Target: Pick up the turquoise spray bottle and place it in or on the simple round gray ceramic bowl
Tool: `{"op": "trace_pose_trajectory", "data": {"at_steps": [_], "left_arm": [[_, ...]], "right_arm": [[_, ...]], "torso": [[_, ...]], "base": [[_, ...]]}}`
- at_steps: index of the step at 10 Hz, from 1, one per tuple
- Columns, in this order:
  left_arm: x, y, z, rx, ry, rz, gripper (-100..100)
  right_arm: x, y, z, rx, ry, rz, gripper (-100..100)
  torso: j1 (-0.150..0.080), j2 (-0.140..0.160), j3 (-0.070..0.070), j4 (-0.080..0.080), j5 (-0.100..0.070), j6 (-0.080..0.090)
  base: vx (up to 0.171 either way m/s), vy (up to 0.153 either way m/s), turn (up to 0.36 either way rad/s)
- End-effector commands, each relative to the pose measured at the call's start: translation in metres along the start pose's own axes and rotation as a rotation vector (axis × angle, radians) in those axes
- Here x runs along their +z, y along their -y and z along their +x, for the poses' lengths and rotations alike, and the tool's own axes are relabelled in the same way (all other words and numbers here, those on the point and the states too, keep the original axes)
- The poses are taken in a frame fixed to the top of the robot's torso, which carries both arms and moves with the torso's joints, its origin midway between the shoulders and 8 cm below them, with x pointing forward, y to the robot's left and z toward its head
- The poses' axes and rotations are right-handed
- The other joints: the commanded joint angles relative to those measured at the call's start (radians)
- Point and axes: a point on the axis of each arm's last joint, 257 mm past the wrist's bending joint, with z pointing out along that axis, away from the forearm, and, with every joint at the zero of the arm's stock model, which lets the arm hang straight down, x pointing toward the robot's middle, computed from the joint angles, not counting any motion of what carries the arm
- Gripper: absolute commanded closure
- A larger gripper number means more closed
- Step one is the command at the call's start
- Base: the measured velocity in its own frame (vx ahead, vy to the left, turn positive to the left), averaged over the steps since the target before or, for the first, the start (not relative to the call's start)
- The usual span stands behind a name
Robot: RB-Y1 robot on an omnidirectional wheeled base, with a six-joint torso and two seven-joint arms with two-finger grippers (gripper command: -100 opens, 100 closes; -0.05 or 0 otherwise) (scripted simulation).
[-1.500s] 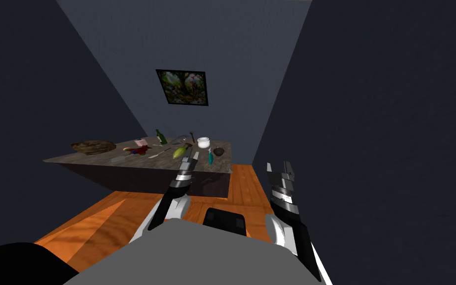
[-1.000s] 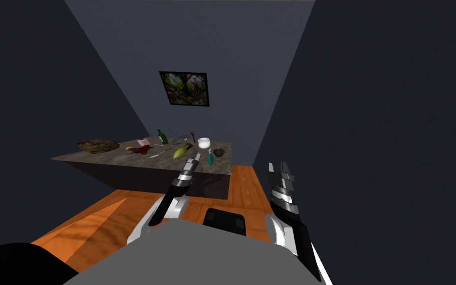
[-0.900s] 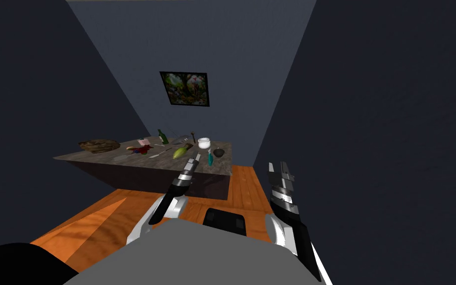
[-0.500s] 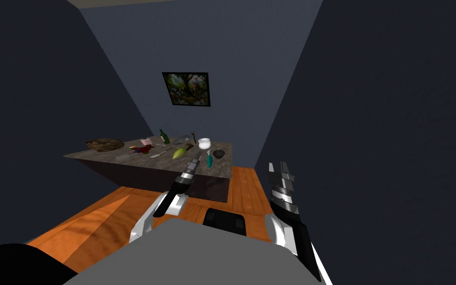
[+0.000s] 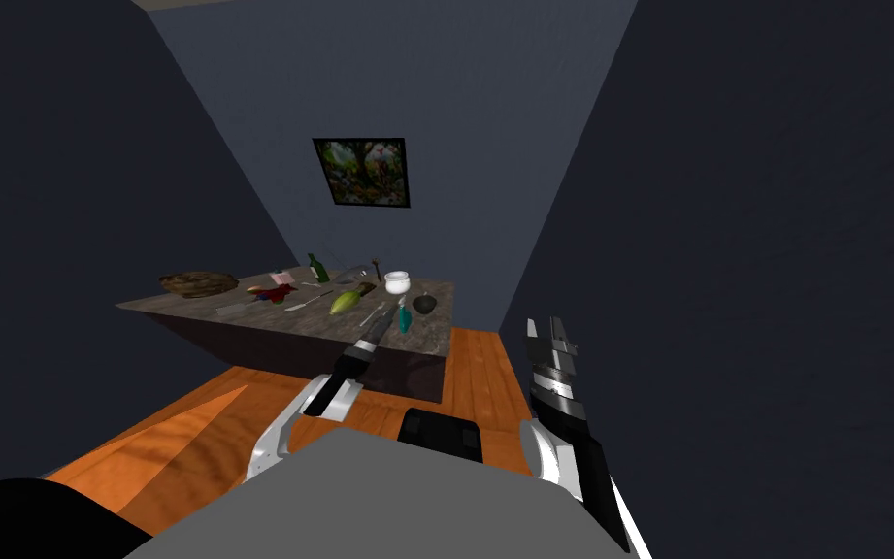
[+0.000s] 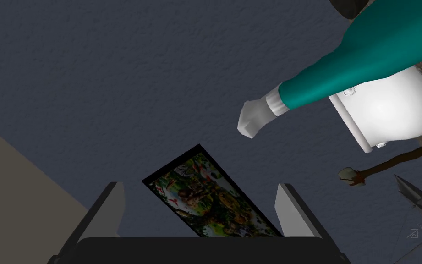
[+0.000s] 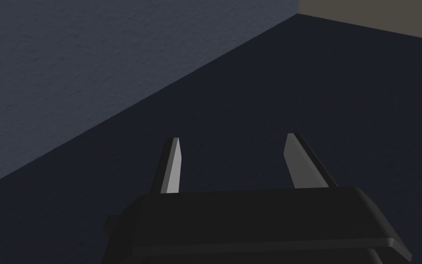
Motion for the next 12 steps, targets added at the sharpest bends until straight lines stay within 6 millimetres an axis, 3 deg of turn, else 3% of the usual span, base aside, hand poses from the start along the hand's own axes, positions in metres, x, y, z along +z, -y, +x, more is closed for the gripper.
{"op": "trace_pose_trajectory", "data": {"at_steps": [1, 7, 12], "left_arm": [[-0.003, -0.025, 0.005, 0.087, -0.039, -0.053, -100], [-0.026, -0.104, -0.001, 0.359, -0.163, -0.202, -100], [-0.050, -0.166, -0.028, 0.607, -0.267, -0.312, -100]], "right_arm": [[0.000, 0.000, 0.000, 0.000, 0.000, 0.000, 0], [0.000, 0.000, 0.000, 0.000, 0.000, 0.000, 0], [0.000, 0.000, 0.000, 0.000, 0.000, 0.000, 0]], "torso": [[0.000, 0.000, 0.000, 0.000, 0.000, 0.000], [0.001, 0.005, 0.003, 0.001, 0.000, 0.000], [0.000, 0.004, 0.002, 0.001, 0.000, 0.000]], "base": [[0.066, -0.083, -0.031], [0.016, -0.065, -0.067], [0.017, -0.071, -0.096]]}}
